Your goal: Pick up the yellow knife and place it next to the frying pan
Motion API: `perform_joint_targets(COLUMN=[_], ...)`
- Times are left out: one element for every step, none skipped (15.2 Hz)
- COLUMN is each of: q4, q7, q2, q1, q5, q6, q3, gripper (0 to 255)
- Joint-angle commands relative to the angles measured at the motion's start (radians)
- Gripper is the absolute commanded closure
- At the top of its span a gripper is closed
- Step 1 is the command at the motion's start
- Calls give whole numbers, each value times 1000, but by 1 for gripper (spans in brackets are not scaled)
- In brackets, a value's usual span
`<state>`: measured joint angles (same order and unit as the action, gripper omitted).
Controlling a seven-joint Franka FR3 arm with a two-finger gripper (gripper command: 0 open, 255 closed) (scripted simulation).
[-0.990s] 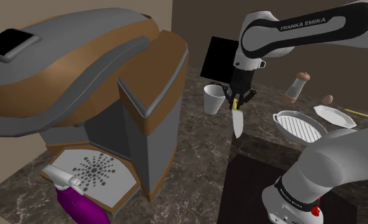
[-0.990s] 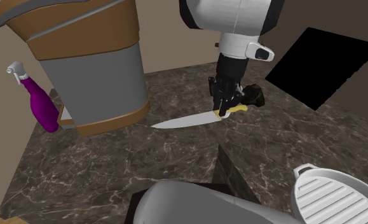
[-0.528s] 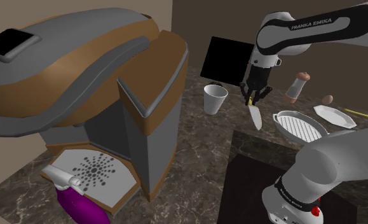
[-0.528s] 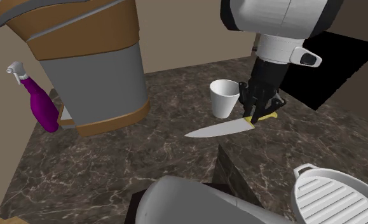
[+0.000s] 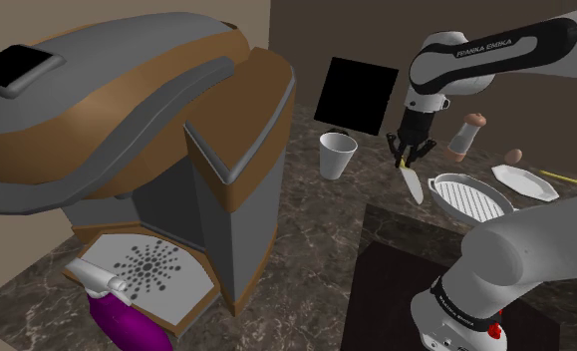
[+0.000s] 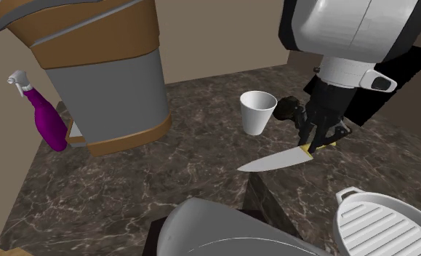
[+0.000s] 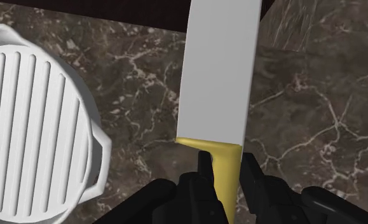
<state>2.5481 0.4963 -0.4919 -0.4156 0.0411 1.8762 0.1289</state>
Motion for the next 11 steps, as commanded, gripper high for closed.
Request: perform_joint_targets(q4=[21,30,40,49,57,66,74,83,91,98,106], q7=[-1,-1,-2,-2,-3,-3,-4,-5,-5,-6,-7], q2=[9,15,21,28,35,42,49,57,65,73,82], q1=[0,0,0,0,0,0,0,1,1,1,1], q5=[0,1,1,1,1,1,1,1,0,0,0], q6=[31,46,61,77,92,108,124,140,156,172,188], q3=[1,2,3,4,5,6,7,7,8,9,10], gripper=[255,255,255,255,255,255,255,255,255,255,255])
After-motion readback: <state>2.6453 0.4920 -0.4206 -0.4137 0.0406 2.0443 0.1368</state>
